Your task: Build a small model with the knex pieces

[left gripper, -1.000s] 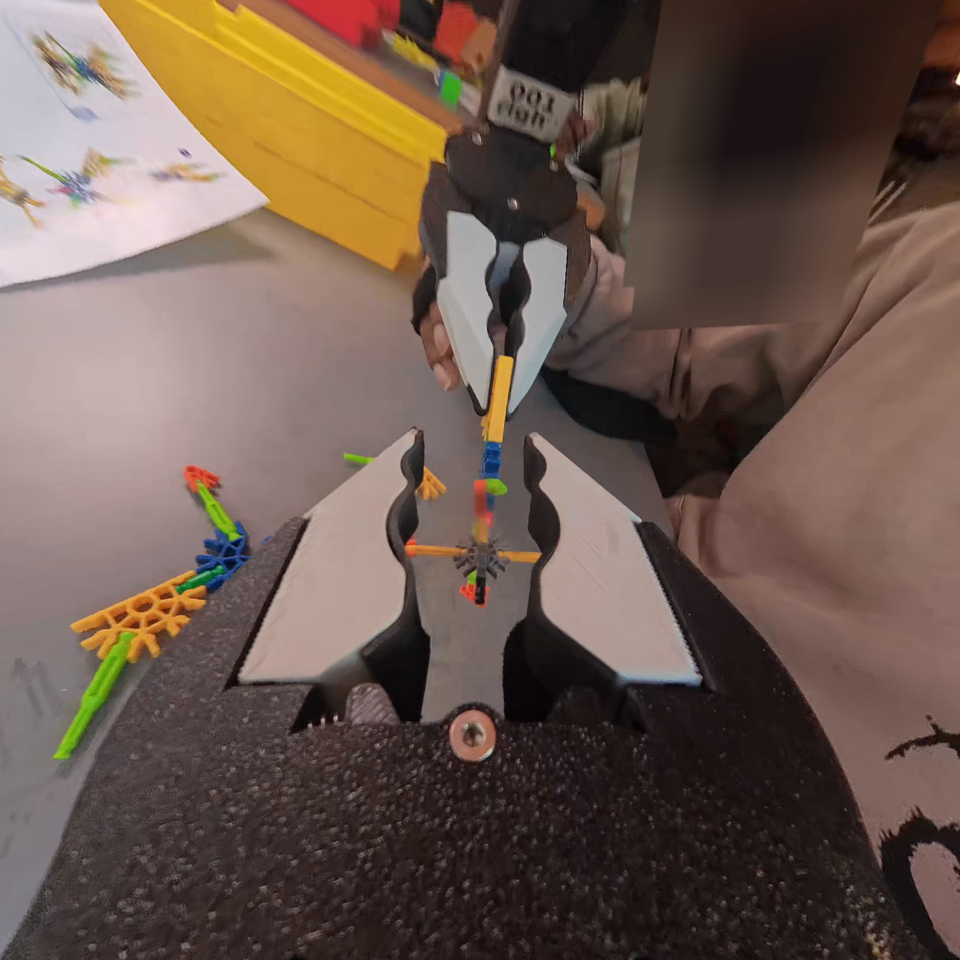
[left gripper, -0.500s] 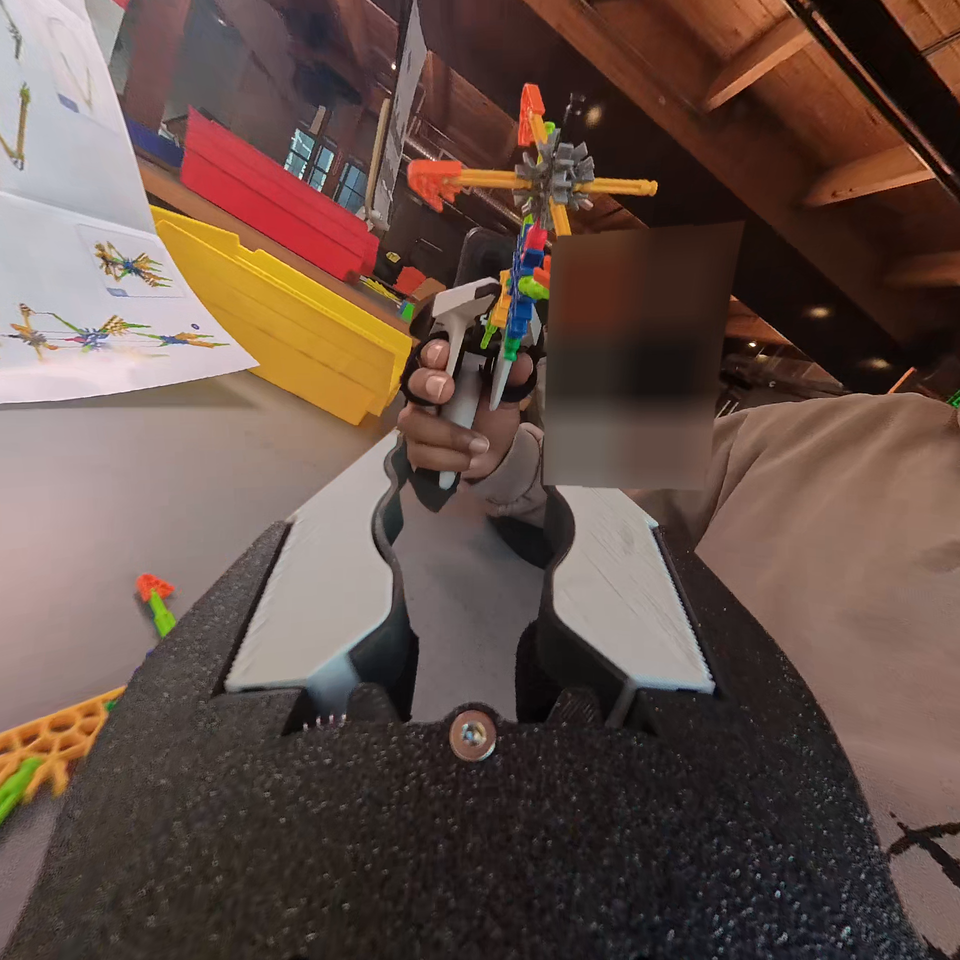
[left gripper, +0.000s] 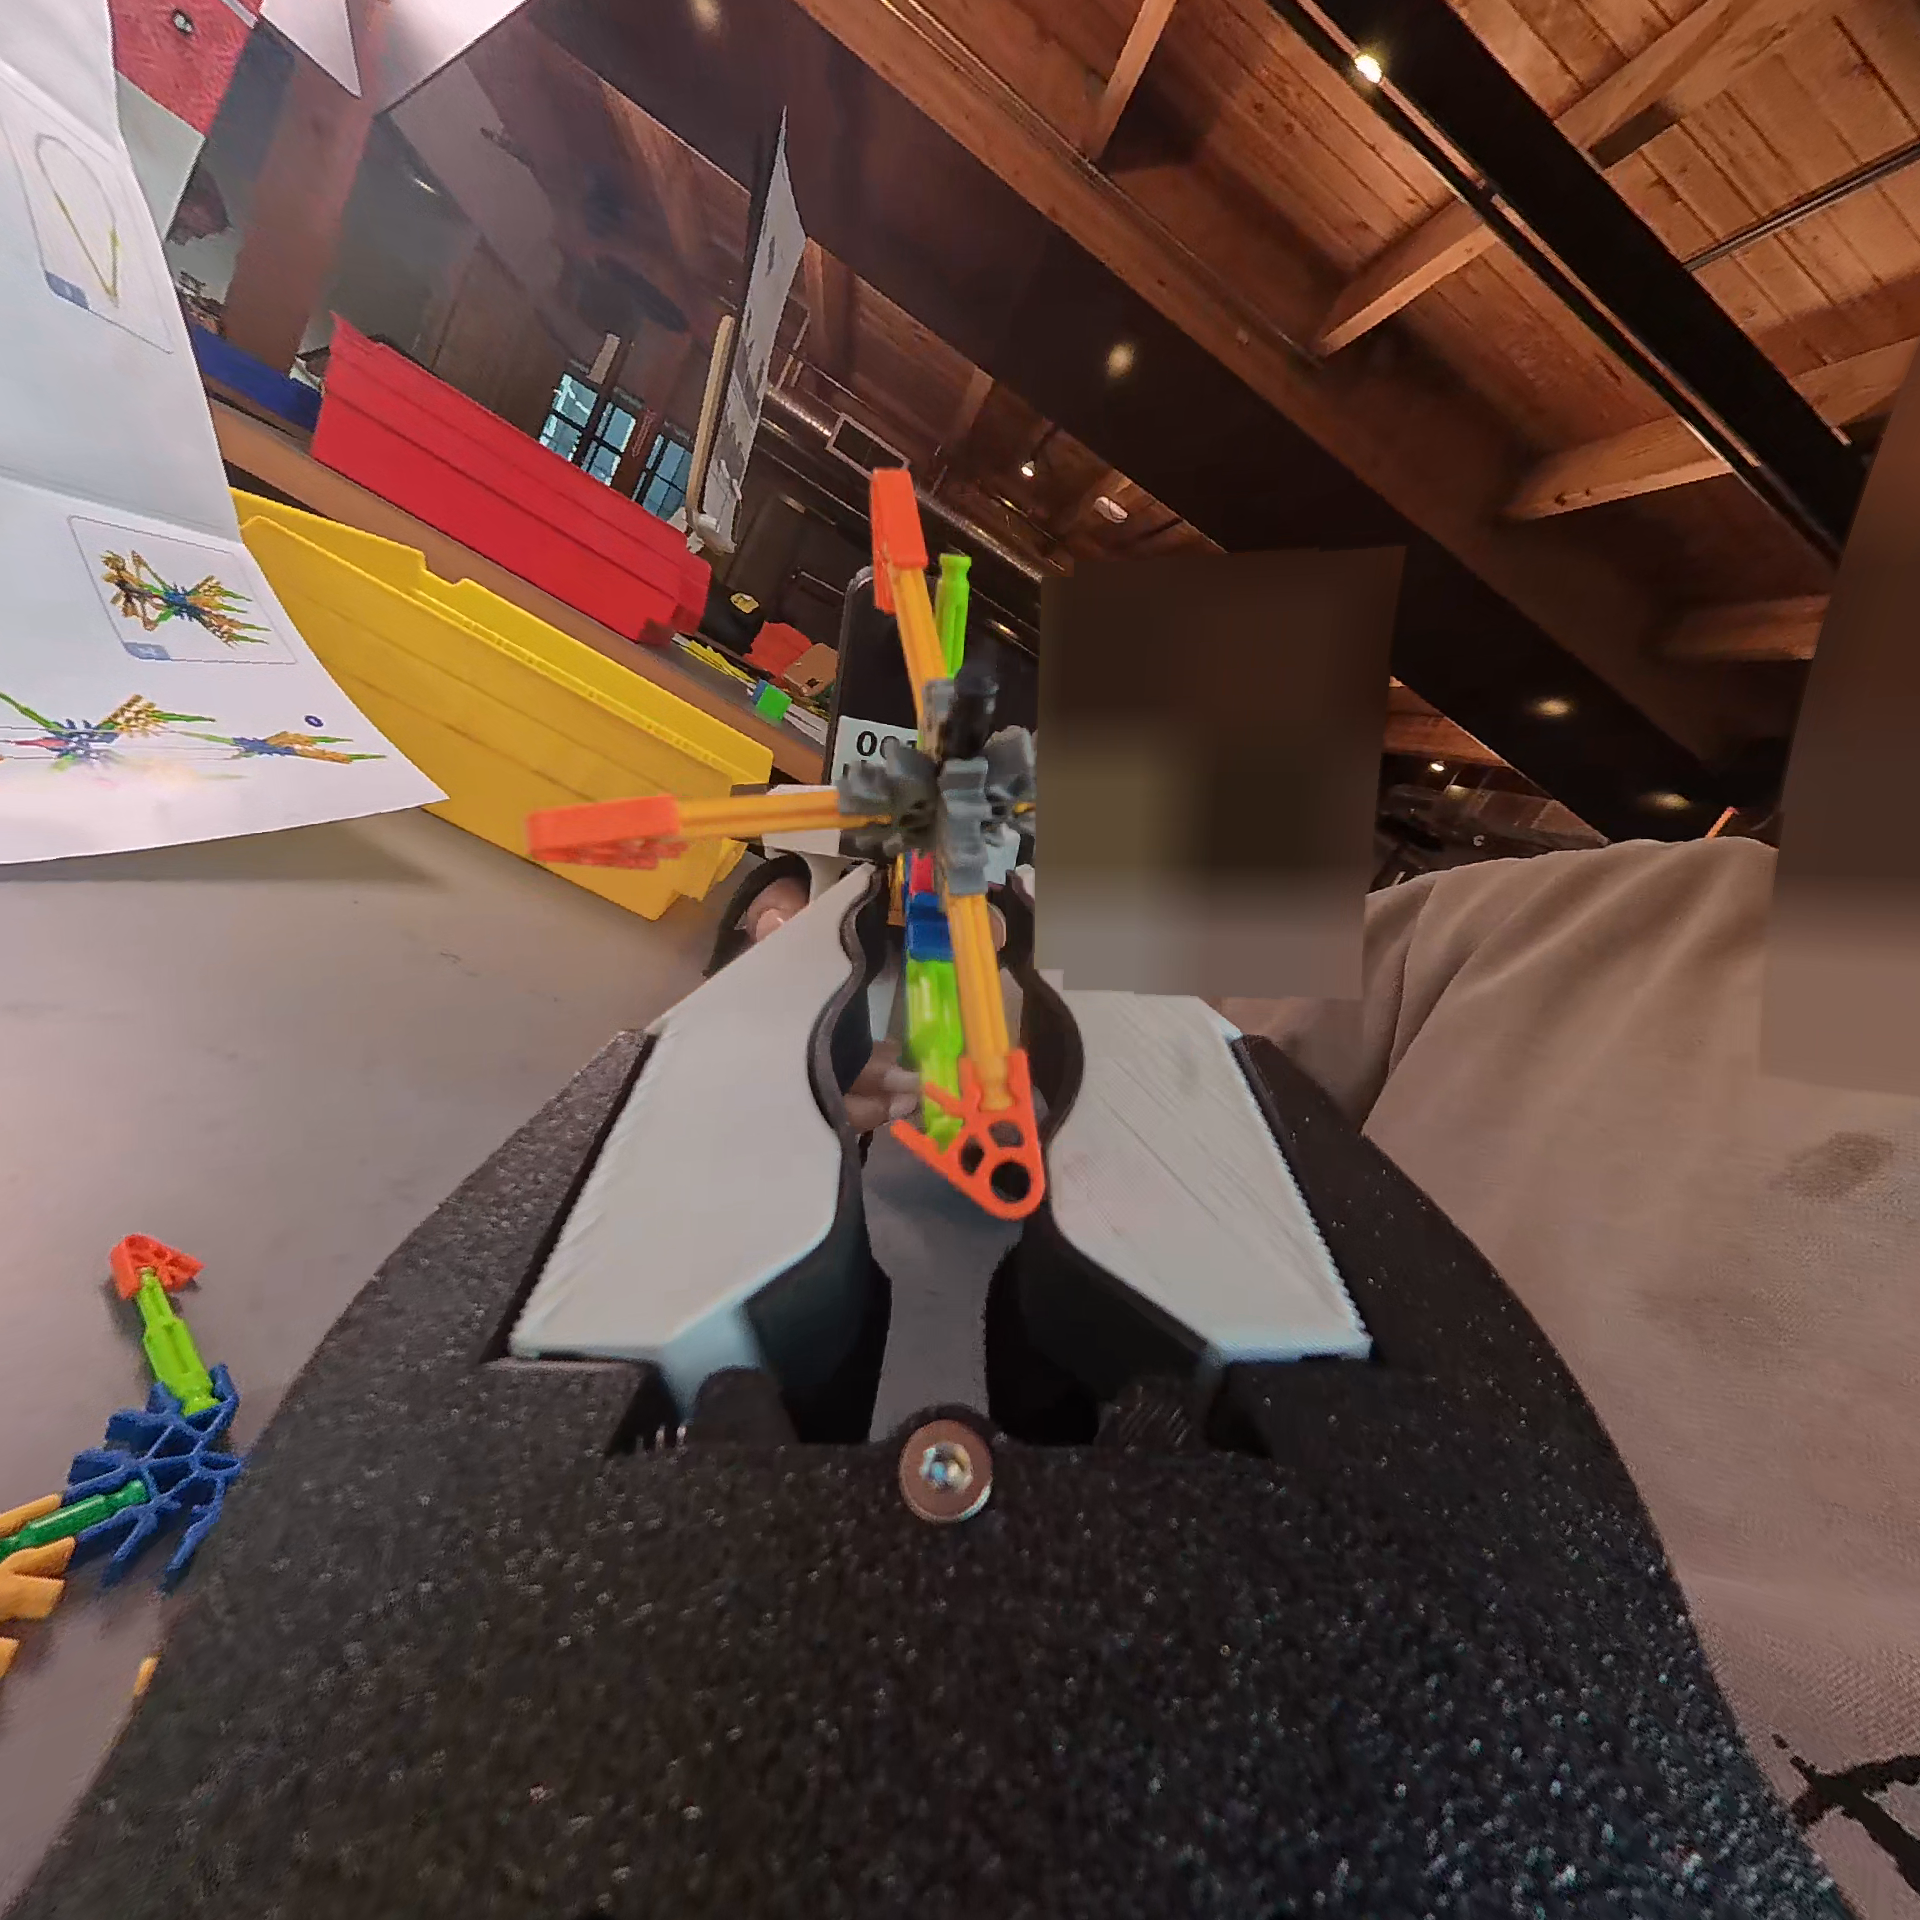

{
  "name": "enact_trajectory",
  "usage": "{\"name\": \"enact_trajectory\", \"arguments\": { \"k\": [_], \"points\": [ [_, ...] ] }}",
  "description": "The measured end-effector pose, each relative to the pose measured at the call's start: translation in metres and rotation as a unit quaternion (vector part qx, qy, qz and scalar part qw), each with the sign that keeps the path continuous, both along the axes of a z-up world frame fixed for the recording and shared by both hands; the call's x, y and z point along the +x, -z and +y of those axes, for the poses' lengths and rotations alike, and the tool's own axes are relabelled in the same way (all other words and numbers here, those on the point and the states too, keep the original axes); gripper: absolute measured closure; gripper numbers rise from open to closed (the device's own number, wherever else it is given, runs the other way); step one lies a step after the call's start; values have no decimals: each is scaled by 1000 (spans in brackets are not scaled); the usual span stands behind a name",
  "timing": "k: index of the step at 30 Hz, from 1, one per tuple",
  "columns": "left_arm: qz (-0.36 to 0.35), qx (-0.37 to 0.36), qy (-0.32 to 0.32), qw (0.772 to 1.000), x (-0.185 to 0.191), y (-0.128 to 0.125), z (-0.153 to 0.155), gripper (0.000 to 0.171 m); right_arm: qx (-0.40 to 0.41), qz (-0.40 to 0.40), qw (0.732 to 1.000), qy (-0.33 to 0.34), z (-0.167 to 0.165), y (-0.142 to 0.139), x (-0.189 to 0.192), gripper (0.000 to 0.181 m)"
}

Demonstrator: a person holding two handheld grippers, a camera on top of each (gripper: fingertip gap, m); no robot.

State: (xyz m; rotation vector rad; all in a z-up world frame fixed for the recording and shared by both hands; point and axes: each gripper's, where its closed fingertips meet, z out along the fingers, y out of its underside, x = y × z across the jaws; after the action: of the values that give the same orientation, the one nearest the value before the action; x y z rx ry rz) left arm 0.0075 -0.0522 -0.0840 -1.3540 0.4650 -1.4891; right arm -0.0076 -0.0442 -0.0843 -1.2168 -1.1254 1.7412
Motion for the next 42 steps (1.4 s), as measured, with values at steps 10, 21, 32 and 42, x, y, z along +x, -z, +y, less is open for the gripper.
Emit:
{"name": "enact_trajectory", "arguments": {
  "k": [10,21,32,42],
  "points": [
    [5,-4,-5,1000,-1,3,2,158,-2,-4,1000,-13,-1,2,4,178],
    [32,9,-30,999,-15,-2,4,166,8,-9,1000,-20,2,2,10,178],
    [56,16,14,998,-9,4,-5,161,9,-24,999,-44,-3,4,13,178],
    [113,-4,8,994,-5,15,-3,166,41,-65,996,-53,-3,13,16,177]
  ]
}}
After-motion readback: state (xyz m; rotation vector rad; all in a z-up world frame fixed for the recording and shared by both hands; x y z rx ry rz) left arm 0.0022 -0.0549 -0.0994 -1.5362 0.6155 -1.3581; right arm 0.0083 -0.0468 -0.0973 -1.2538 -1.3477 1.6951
